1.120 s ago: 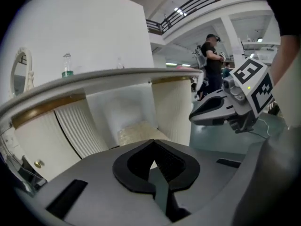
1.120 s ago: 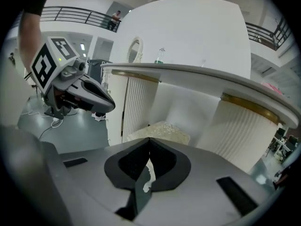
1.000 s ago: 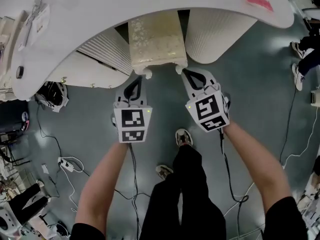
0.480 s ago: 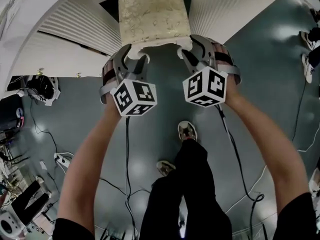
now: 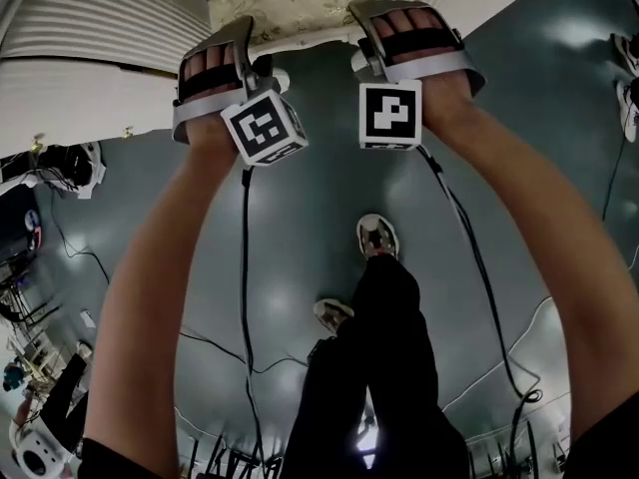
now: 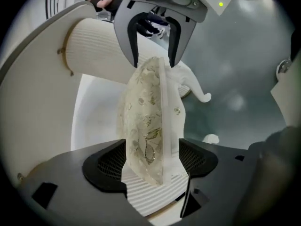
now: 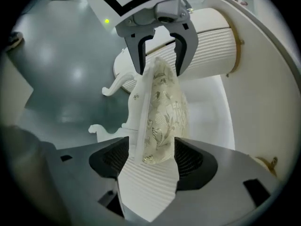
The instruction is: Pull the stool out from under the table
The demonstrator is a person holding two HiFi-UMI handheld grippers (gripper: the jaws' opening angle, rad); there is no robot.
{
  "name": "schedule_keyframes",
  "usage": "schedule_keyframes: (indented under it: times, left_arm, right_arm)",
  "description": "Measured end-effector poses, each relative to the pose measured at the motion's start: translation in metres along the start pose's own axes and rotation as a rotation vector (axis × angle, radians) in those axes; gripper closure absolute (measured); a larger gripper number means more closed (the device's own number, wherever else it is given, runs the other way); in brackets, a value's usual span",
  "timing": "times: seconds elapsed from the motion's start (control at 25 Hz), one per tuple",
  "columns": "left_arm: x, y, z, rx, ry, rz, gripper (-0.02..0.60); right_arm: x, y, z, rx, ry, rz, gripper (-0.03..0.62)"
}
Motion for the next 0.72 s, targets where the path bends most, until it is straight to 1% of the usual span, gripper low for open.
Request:
schedule_keyframes:
  times: [0.08, 0.16, 0.32, 0.44, 0.6, 0.72]
  left_arm:
    - [-0.007, 0.003, 0.002, -0.014, 0.012, 0.035, 0.239]
    - [-0.011, 0.008, 0.002, -0.029, 0.009, 0.053, 0.261]
    - [-0.011, 0.008, 0.001, -0.053, 0.017, 0.052, 0.292]
    - [-0.010, 0.008, -0.001, -0.066, 0.025, 0.057, 0.312]
    - [0.001, 0.008, -0.012, -0.056, 0.029, 0.082, 0.319]
    - [0.018, 0.007, -0.031, -0.034, 0.027, 0.068, 0.325]
  right_arm:
    - [-0.012, -0.007, 0.003, 0.033, 0.030, 0.053, 0.337]
    - [-0.015, -0.010, 0.004, 0.030, 0.052, 0.082, 0.338]
    - [-0.014, -0.010, 0.003, 0.024, 0.028, 0.041, 0.339]
    - [-0.012, -0.011, 0.005, 0.012, 0.025, 0.050, 0.368]
    - [0.001, -0.006, 0.011, -0.008, 0.022, 0.064, 0.388]
    - [0.021, 0.003, 0.022, -0.003, 0.027, 0.068, 0.395]
Point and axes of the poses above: the fingertips, and each gripper's own axes: x backward along the fingers, z to its left, y out of its top, the point moved 2 cm from there along x, backward along the fingers, and after that the axes turned 11 degrees about -y, right-handed, at the moved point
